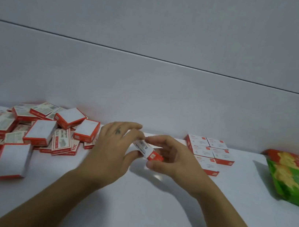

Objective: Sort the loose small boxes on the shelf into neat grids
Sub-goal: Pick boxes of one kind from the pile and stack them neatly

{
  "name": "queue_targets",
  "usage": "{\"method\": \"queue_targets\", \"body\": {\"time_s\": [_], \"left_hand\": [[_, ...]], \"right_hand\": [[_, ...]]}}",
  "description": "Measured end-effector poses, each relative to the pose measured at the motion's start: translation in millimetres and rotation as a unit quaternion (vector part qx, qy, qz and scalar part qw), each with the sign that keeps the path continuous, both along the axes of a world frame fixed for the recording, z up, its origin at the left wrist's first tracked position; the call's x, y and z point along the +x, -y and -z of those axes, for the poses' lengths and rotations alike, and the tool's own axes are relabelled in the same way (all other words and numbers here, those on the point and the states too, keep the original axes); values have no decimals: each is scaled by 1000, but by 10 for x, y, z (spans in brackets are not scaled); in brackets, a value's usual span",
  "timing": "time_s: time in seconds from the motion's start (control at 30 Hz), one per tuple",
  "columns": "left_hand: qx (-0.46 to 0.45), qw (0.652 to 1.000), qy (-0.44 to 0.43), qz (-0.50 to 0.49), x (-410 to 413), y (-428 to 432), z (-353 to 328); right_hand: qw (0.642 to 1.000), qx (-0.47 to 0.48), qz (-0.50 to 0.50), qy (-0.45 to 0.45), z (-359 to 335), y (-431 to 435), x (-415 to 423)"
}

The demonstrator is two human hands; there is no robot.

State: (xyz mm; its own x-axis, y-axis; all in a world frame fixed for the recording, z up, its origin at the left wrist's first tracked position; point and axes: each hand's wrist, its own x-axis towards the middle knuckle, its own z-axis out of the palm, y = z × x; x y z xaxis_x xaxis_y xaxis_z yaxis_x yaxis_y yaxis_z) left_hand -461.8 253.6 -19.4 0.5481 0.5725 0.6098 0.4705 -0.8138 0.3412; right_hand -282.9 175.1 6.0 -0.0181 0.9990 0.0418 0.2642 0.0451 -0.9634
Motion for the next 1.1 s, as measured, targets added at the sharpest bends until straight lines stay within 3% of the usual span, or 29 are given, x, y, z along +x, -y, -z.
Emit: {"method": "queue_targets", "body": {"time_s": [0.07,0.17,0.27,0.4,0.77,0.83,0.9,0.97,1.1], "left_hand": [[-126,991,50,15,-15,28,-39],[-351,919,170,59,8,69,-92],[-435,867,231,72,44,123,-154],[-446,859,233,90,38,144,-158],[-442,848,288,54,30,85,-118],[-444,858,247,78,15,103,-137],[-402,901,146,70,14,125,-142],[-339,936,94,35,21,125,-133],[-264,961,77,-2,42,102,-107]], "right_hand": [[999,19,17,-43,22,5,-55],[995,28,75,-65,34,-17,-119],[985,16,103,-134,59,-31,-155],[978,15,119,-168,93,-40,-143],[984,5,120,-129,91,-20,-140],[980,11,133,-151,86,-27,-135],[977,18,156,-146,78,-36,-114],[978,39,184,-85,76,-40,-63],[980,81,138,122,42,-8,41]]}}
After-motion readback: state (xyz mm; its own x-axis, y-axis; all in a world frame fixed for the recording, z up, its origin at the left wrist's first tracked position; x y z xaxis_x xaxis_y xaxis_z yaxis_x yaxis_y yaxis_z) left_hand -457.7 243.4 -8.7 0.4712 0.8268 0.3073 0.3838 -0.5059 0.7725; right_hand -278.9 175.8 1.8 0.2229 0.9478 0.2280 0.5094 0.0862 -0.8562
